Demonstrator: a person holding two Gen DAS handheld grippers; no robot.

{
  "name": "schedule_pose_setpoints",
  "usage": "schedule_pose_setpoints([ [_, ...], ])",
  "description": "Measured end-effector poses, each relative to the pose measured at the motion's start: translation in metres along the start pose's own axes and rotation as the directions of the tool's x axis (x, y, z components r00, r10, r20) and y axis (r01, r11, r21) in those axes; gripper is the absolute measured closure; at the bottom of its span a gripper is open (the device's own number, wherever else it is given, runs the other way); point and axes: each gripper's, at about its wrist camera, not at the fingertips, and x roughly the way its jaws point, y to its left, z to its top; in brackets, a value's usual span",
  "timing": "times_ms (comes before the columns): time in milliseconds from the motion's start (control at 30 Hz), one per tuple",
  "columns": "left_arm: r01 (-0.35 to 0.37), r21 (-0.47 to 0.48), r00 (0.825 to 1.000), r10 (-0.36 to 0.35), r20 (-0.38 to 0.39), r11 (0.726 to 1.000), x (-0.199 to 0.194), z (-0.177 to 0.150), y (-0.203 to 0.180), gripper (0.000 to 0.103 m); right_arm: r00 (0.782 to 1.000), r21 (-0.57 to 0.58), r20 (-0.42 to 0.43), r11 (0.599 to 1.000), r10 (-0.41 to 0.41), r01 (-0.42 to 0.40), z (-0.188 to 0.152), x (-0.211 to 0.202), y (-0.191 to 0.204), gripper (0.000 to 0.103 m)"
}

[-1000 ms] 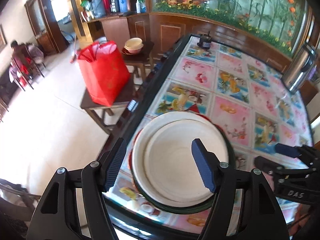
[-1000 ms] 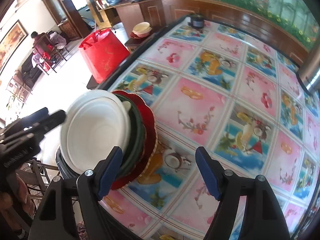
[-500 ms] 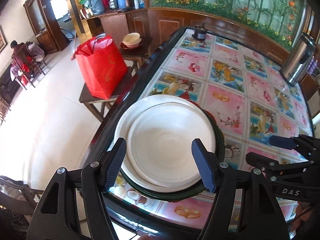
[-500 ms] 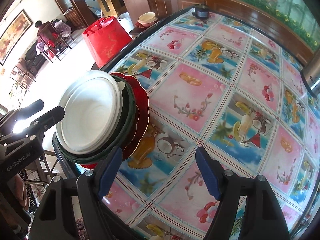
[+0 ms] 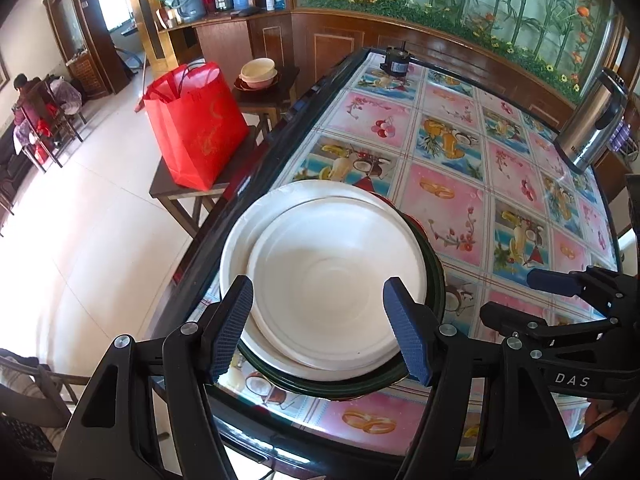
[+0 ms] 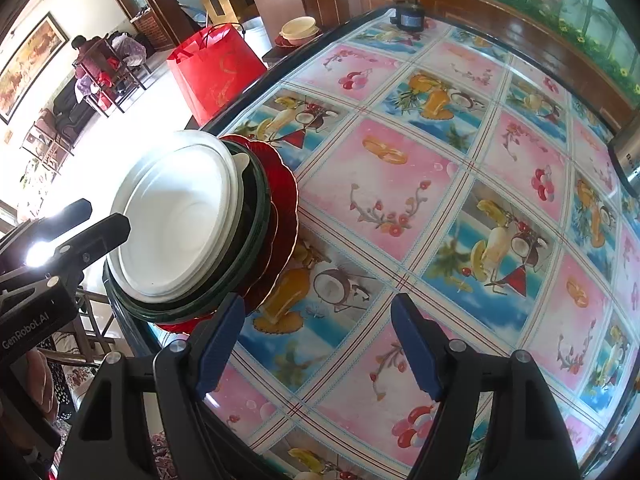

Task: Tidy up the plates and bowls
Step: 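Withdraw both open grippers from the stack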

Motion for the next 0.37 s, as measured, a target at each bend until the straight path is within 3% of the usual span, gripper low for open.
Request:
schedule_pose_setpoints([
  [367, -0.017, -0.009, 1.000, 0.017, 0.002, 1.000, 0.000, -0.008, 0.002, 0.034, 1.000, -0.026, 0.009, 1.000, 0.015, -0.015, 0.002, 0.000, 0.011, 0.027],
])
